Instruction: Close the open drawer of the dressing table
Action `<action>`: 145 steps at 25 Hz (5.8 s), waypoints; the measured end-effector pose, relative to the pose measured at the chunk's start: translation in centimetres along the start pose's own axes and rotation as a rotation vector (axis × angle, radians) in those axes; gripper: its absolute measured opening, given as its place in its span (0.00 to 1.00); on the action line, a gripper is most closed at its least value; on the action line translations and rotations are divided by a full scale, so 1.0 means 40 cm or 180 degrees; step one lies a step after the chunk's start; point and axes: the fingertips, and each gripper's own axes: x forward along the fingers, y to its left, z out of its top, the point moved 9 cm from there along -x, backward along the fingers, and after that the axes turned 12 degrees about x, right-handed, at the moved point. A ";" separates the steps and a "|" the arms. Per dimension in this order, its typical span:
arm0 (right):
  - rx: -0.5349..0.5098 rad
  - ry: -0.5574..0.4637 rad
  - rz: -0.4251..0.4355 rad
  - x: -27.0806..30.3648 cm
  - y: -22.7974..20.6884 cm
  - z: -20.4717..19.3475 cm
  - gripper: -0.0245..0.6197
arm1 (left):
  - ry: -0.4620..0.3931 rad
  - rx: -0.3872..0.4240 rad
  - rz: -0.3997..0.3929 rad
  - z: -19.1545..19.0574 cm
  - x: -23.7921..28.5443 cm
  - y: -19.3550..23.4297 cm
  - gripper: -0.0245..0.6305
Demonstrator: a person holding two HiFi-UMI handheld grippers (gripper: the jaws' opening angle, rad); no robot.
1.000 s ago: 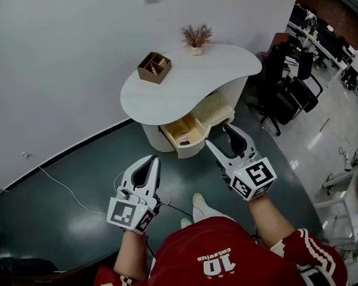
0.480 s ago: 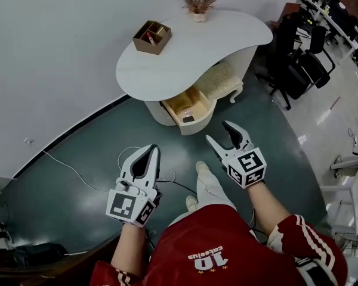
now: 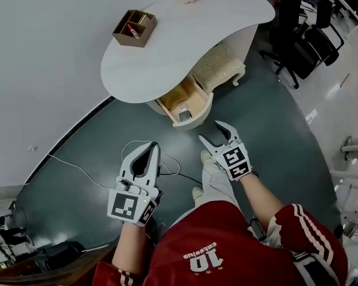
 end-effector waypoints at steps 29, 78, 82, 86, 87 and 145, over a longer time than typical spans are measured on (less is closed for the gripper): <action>0.0215 0.1278 -0.0008 0.422 -0.249 -0.386 0.39 | 0.0584 -0.0295 -0.0337 -0.177 0.357 0.049 0.04; 0.0199 0.1604 0.0101 0.589 -0.299 -0.399 0.20 | 0.0627 -0.0516 0.0212 -0.159 0.397 0.150 0.04; 0.0178 0.1527 0.0127 0.614 -0.306 -0.390 0.20 | 0.0623 -0.0538 0.0291 -0.160 0.384 0.162 0.04; 0.0180 0.1490 0.0127 0.646 -0.305 -0.375 0.19 | 0.0647 -0.0558 0.0360 -0.166 0.363 0.178 0.04; 0.0185 0.1489 0.0121 0.654 -0.305 -0.371 0.19 | 0.0658 -0.0565 0.0368 -0.169 0.358 0.181 0.04; -0.0172 0.1071 0.0269 0.998 -0.311 -0.214 0.19 | 0.0850 -0.0577 0.1010 -0.226 0.311 0.339 0.04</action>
